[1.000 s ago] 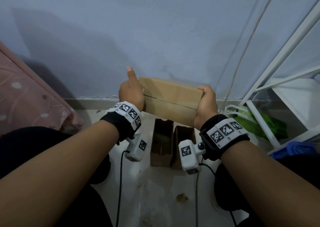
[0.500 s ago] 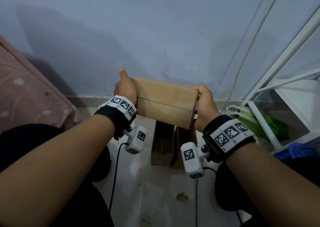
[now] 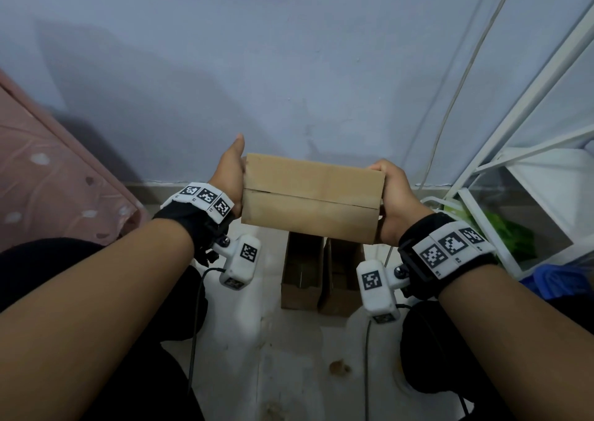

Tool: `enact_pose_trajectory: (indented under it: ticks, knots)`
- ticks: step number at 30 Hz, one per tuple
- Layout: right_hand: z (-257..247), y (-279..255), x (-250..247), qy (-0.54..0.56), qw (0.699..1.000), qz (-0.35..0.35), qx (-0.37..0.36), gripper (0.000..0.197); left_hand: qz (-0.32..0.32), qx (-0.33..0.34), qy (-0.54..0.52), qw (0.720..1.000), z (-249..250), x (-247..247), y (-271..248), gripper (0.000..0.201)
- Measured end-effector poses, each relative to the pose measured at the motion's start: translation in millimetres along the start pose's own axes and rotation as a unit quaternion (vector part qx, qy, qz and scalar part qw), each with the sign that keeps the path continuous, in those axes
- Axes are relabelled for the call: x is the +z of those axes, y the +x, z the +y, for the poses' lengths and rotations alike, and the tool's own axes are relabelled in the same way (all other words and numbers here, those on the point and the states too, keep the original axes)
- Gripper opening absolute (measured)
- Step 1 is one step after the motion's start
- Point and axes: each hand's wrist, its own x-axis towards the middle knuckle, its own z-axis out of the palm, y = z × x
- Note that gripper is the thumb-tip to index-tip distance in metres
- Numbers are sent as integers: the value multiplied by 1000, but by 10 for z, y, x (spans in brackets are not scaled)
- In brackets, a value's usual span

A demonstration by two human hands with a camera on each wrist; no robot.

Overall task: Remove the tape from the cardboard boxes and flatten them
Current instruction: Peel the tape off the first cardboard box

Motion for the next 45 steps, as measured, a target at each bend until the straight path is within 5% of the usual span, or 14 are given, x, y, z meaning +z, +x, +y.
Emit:
enact_pose_trajectory:
  ticks: [8, 15, 22, 28, 33, 37, 41, 45]
  knots:
    - [13, 7, -50, -12, 999, -52, -3, 28, -8, 12, -10, 1000, 15, -7, -8, 72]
    - [81, -104, -31, 3, 991, -131, -8, 39, 69, 49, 28, 996, -38, -156, 122, 62]
    - [80, -32, -135, 28, 996, -76, 32, 33, 12, 19, 106, 994, -102, -52, 21, 55]
    - [160, -19, -178, -30, 989, -125, 66, 41, 140, 152, 169, 964, -6, -60, 21, 23]
    - [166, 39, -208, -11, 991, -120, 63, 39, 179, 246, 152, 940, 47, 16, -30, 30]
    - [148, 118, -219, 23, 996, -68, 60, 35, 103, 239, 154, 953, 31, 139, -78, 29]
    - [188, 195, -209, 60, 996, 5, 63, 40, 46, 187, 191, 962, -64, 197, -101, 59]
    - [204, 229, -205, 84, 991, 71, 78, 41, -8, 186, 215, 959, -163, 241, -89, 56]
